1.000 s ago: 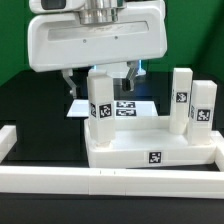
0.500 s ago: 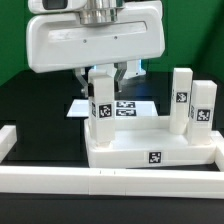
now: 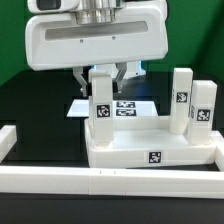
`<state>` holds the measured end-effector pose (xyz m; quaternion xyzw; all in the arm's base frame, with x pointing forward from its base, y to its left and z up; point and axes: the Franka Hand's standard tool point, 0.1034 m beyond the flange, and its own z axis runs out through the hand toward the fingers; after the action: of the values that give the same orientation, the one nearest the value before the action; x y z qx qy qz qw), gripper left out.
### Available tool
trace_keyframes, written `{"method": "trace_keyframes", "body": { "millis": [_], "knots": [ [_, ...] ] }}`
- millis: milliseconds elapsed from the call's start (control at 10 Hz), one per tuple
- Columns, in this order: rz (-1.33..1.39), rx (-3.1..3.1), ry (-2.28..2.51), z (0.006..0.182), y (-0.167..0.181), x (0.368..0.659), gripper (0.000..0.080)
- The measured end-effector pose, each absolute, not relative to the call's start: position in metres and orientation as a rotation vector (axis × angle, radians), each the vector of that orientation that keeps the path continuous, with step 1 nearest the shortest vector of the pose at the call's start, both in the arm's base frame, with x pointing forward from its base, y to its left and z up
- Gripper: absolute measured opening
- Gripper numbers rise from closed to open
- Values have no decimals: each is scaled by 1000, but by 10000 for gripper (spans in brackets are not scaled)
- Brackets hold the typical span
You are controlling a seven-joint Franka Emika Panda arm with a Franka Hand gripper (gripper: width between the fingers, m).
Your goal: Assemble desk
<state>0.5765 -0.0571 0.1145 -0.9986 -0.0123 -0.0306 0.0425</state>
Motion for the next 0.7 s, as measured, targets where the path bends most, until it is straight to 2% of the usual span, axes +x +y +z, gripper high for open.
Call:
{"method": "trace_keyframes", "body": {
  "millis": [700],
  "knots": [
    [-39,-2843,1083,112,-52,577,290]
  ]
}}
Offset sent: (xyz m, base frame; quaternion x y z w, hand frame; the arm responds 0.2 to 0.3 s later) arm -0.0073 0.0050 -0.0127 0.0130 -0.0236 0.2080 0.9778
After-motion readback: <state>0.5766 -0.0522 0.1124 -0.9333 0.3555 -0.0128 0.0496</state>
